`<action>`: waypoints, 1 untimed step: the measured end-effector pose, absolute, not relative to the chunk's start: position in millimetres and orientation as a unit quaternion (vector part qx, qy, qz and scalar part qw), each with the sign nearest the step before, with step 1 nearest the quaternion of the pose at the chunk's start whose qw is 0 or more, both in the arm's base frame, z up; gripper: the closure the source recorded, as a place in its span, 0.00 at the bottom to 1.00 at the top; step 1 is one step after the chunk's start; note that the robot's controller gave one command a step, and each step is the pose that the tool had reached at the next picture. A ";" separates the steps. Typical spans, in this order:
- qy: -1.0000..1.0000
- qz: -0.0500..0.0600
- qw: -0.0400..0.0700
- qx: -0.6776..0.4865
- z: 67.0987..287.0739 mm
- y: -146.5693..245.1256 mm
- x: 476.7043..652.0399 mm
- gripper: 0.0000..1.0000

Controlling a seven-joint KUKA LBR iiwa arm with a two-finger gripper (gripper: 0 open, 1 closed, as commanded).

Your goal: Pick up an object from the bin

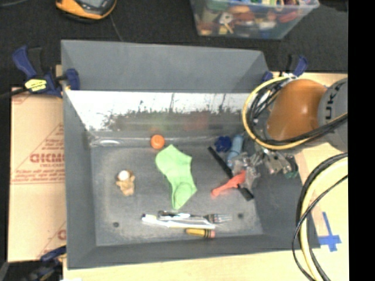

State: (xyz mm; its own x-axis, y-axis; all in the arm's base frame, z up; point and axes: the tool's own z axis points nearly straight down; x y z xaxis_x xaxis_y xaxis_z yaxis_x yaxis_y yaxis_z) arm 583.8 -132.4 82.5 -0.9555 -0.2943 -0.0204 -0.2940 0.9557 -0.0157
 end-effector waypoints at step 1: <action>0.989 -0.005 0.009 -0.148 125.9 -132.5 582.4 1.00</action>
Offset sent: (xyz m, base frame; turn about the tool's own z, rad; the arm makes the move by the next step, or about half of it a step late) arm -0.0024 0.0004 0.1113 0.0013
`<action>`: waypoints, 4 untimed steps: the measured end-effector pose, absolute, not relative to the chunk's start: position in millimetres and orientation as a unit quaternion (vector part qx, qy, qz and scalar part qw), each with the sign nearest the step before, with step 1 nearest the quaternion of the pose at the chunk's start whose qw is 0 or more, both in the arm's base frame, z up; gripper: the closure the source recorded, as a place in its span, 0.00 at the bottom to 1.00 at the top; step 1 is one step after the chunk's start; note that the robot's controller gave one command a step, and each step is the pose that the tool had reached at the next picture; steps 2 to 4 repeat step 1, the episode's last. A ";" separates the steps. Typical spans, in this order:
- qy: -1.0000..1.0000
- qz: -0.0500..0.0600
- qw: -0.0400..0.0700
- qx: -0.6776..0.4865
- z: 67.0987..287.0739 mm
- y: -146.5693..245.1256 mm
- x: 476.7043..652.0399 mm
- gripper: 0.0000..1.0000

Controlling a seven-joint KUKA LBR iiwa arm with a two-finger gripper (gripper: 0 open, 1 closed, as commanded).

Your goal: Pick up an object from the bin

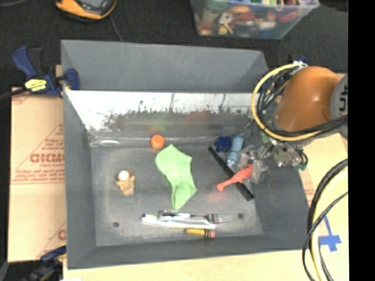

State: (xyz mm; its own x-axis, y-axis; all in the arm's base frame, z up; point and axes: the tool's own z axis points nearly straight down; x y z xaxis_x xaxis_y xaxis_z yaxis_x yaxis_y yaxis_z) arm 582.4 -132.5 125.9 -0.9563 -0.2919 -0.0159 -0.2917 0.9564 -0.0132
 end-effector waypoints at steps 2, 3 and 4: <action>0.989 -0.005 0.009 -0.147 172.1 -132.9 582.2 1.00; 0.989 -0.005 0.009 -0.147 172.1 -132.9 582.2 1.00; 0.989 -0.005 0.009 -0.147 172.1 -132.9 582.2 1.00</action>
Offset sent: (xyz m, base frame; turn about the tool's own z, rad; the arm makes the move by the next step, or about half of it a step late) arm -0.0002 -0.0003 0.0397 0.0012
